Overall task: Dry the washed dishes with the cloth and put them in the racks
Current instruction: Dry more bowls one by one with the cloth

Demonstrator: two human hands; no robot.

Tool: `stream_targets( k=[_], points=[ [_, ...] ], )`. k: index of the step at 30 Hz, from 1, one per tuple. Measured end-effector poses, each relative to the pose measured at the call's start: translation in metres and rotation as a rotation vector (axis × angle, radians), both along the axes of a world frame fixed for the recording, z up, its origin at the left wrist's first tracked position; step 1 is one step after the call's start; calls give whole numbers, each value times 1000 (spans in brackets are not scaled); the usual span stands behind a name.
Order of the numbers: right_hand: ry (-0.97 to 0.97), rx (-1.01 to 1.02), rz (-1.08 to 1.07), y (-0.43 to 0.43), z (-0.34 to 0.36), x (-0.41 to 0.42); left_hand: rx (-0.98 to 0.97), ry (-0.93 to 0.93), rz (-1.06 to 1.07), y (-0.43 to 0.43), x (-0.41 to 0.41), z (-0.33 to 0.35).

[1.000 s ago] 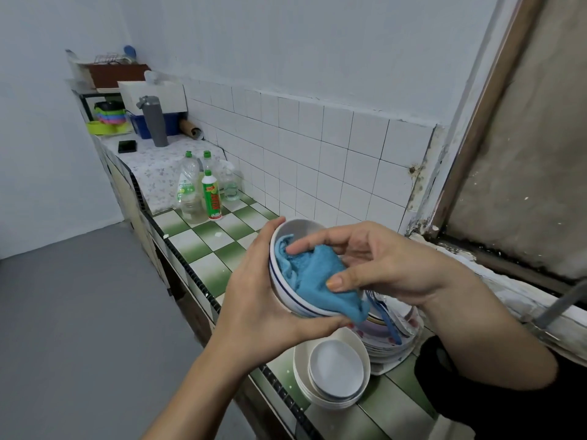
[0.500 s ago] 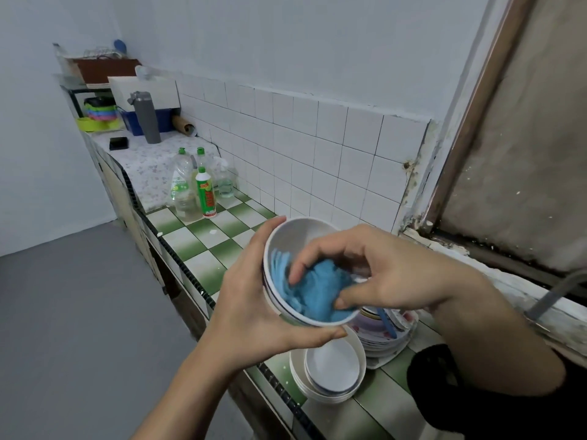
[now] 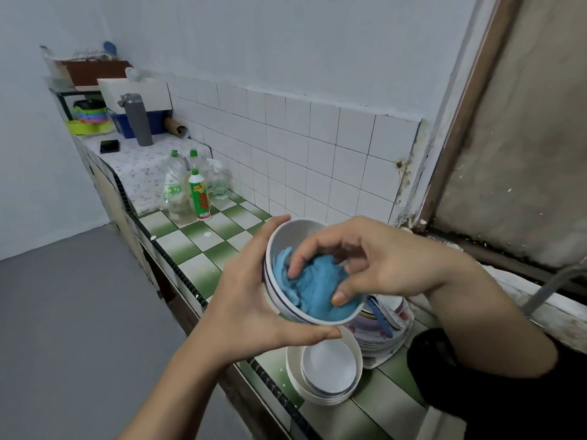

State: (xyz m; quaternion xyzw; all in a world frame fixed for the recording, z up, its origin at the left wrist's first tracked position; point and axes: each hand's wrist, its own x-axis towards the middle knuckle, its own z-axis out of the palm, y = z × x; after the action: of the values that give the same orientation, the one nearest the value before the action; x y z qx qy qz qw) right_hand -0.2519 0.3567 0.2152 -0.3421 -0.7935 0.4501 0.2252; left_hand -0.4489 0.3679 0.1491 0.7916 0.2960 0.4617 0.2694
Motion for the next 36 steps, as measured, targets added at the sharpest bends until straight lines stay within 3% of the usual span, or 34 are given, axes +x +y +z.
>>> stream_targets(
  k=[3, 10, 14, 17, 24, 30, 33, 36],
  points=[
    [11, -13, 7, 6, 14, 18, -55, 8, 19, 2, -1, -3],
    [-122, 360, 0, 12, 39, 13, -182, -73, -62, 9, -6, 5],
    [-312, 639, 81, 19, 38, -6, -291, -190, -124, 7, -4, 16],
    [-435, 716, 131, 22, 39, -12, -308, -243, -119, 7, -8, 20],
    [-705, 490, 158, 16, 54, -11, -257, -145, -87, 2, -13, 19],
    [-382, 92, 236, 19, 48, 2, -242, -114, -81, -1, -11, 8],
    [-224, 142, 114, 24, 44, 7, -226, -118, -62, -4, -9, 7],
    [-288, 366, -12, 22, 38, 5, -239, -145, -62, -7, -6, 6]
  ],
)
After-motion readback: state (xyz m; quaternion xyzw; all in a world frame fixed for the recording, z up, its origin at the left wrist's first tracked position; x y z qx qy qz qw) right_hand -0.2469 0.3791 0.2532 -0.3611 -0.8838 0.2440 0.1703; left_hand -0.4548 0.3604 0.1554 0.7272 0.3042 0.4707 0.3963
